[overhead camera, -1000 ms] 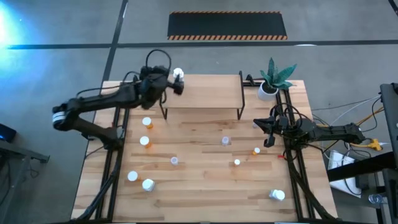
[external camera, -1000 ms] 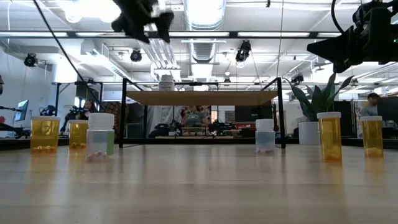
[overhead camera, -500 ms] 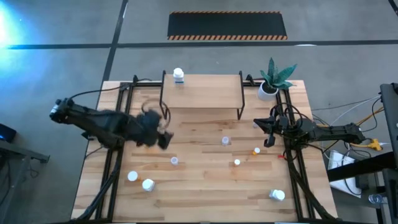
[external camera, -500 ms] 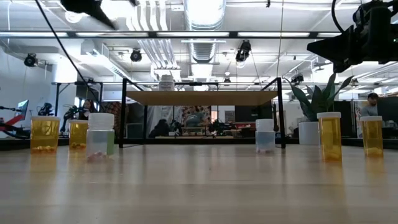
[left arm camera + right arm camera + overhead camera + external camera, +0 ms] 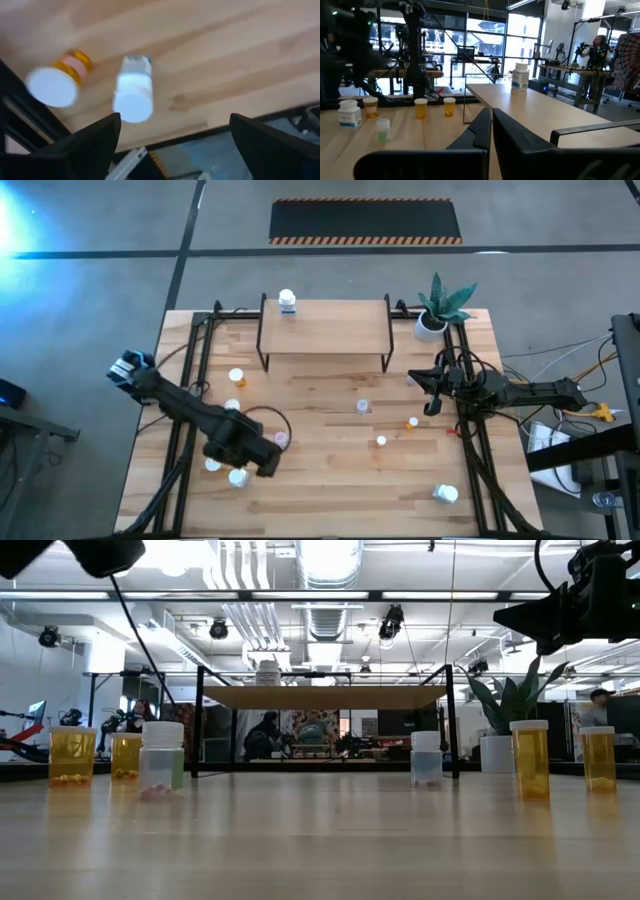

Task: Pick and place medicine bottles onto shelf by color
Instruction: Put the left white pill bottle on the shelf aligned with the other white pill bottle

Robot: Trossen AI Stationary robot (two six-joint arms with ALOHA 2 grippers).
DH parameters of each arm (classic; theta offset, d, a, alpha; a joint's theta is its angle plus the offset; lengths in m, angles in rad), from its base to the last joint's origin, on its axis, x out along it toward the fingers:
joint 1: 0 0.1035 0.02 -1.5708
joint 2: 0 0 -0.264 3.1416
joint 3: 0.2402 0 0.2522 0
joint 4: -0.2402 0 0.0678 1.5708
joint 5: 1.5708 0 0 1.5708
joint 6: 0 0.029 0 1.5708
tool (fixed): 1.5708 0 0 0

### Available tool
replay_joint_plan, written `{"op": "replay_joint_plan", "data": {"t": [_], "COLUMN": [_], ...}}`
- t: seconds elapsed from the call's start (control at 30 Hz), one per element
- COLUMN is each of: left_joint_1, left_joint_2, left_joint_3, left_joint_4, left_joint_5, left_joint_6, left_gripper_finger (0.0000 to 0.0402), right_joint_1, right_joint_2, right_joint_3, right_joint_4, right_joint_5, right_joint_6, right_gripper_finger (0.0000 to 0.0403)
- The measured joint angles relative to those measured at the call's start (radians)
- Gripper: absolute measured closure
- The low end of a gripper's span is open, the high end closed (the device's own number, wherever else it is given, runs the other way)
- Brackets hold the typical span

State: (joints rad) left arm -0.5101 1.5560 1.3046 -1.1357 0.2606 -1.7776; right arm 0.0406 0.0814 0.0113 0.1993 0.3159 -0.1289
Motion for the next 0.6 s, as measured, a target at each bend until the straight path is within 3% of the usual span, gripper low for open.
{"op": "replay_joint_plan", "data": {"t": [0.2, 0.6], "left_joint_1": [-0.029, -0.045], "left_joint_2": [0.085, 0.16], "left_joint_3": [-0.002, -0.068], "left_joint_4": [0.008, 0.004], "left_joint_5": [0.12, 0.127], "left_joint_6": [-0.051, -0.051], "left_gripper_finger": [0.0046, 0.0046], "right_joint_1": [0.0, 0.0], "right_joint_2": [0.0, 0.0], "right_joint_3": [0.0, 0.0], "right_joint_4": [0.0, 0.0], "right_joint_5": [0.0, 0.0], "right_joint_6": [-0.004, -0.003], "right_gripper_finger": [0.0394, 0.0394]}}
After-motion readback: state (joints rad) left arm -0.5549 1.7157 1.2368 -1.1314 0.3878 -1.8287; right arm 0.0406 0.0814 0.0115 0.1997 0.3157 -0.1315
